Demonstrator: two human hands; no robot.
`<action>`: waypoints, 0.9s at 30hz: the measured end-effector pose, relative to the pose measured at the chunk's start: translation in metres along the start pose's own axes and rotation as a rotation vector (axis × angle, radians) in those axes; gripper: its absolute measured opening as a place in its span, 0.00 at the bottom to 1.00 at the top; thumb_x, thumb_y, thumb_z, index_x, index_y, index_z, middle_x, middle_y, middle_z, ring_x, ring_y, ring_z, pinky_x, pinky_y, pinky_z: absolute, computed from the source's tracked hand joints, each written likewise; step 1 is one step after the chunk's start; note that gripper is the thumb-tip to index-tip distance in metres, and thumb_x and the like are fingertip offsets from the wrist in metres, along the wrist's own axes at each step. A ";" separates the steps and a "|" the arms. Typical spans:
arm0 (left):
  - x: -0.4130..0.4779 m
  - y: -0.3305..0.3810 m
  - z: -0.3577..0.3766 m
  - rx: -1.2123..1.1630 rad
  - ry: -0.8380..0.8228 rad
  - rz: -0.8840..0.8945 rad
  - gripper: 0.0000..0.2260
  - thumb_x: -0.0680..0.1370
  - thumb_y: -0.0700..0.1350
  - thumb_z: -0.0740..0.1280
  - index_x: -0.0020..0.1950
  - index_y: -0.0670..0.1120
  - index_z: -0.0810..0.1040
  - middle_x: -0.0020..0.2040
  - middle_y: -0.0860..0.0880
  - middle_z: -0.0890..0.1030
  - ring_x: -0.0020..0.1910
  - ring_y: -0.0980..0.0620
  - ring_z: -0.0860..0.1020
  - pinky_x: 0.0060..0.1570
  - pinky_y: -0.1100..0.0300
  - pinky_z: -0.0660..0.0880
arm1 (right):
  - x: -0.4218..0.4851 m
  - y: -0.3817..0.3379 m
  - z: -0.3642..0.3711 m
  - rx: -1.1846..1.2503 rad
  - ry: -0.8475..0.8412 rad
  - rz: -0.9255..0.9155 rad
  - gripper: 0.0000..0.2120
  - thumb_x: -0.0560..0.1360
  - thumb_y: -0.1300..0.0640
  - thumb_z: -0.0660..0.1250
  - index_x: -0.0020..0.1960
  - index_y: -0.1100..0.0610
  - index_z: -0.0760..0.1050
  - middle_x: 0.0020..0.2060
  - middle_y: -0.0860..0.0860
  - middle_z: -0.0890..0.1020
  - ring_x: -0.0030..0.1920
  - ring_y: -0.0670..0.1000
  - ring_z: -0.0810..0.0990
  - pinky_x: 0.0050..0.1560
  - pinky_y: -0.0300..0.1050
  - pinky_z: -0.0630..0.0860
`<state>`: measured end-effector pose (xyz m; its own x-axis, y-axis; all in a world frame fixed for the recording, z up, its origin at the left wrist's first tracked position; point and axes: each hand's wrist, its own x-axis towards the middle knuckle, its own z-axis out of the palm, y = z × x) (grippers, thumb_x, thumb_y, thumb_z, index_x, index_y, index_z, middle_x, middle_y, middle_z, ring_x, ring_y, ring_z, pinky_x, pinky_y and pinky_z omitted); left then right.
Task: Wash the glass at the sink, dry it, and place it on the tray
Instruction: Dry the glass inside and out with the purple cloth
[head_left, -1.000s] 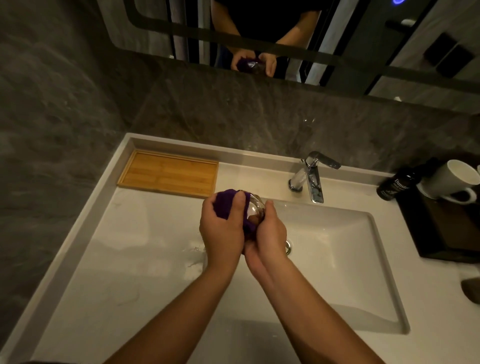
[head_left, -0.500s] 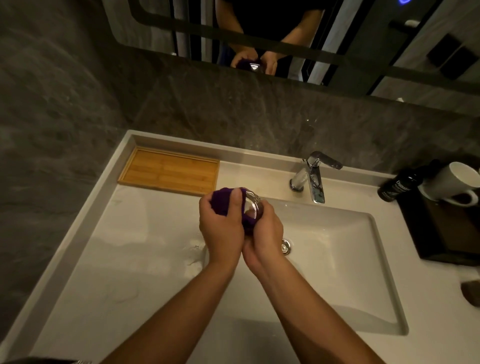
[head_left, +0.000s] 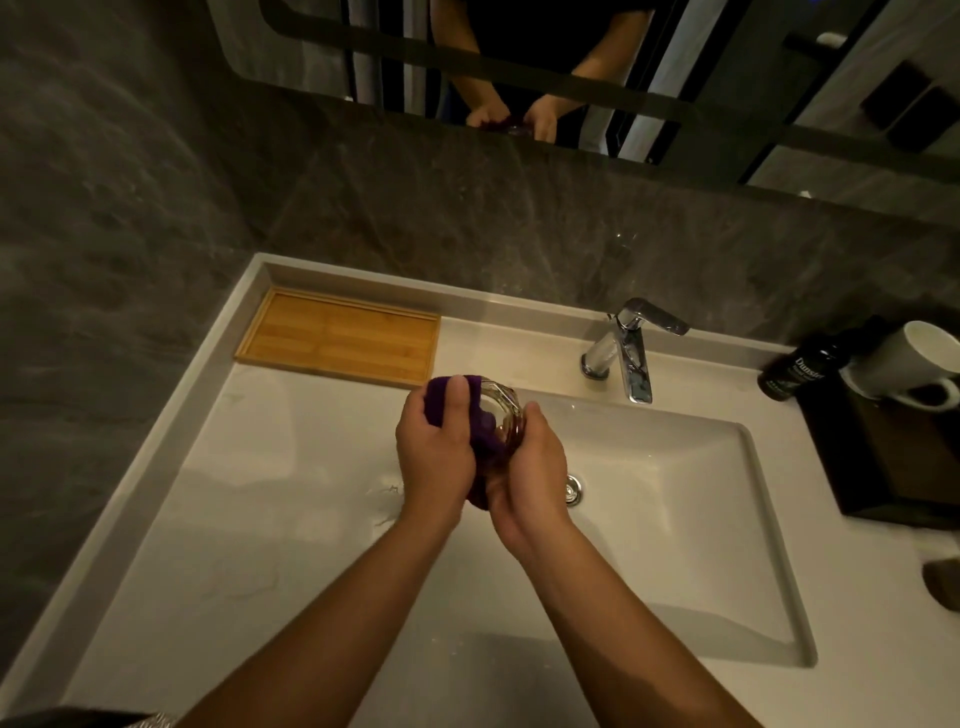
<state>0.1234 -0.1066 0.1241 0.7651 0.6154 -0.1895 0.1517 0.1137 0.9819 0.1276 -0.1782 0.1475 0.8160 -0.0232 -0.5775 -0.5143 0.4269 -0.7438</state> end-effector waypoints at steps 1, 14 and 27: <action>0.003 0.002 -0.004 0.015 -0.022 0.038 0.20 0.80 0.59 0.63 0.62 0.45 0.78 0.52 0.49 0.83 0.51 0.52 0.83 0.41 0.66 0.81 | 0.002 0.000 -0.005 -0.066 -0.023 -0.033 0.18 0.85 0.50 0.57 0.55 0.57 0.82 0.52 0.63 0.87 0.50 0.58 0.85 0.51 0.56 0.81; 0.013 0.014 -0.039 -0.037 -0.302 0.389 0.06 0.80 0.48 0.62 0.47 0.50 0.78 0.37 0.59 0.81 0.38 0.57 0.80 0.35 0.68 0.74 | 0.018 -0.040 -0.027 -0.549 -0.370 0.480 0.18 0.81 0.45 0.57 0.40 0.55 0.75 0.29 0.53 0.72 0.24 0.46 0.59 0.22 0.37 0.54; 0.003 0.000 -0.043 -0.585 -0.210 -0.704 0.22 0.80 0.58 0.64 0.63 0.43 0.83 0.59 0.37 0.85 0.57 0.36 0.83 0.51 0.42 0.82 | 0.021 -0.008 -0.038 -0.678 -0.349 -0.206 0.15 0.85 0.53 0.63 0.68 0.53 0.82 0.53 0.58 0.89 0.46 0.53 0.86 0.44 0.46 0.84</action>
<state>0.0989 -0.0708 0.1234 0.7227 0.1085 -0.6826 0.3282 0.8153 0.4771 0.1390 -0.2164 0.1282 0.8904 0.2910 -0.3501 -0.3006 -0.2017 -0.9322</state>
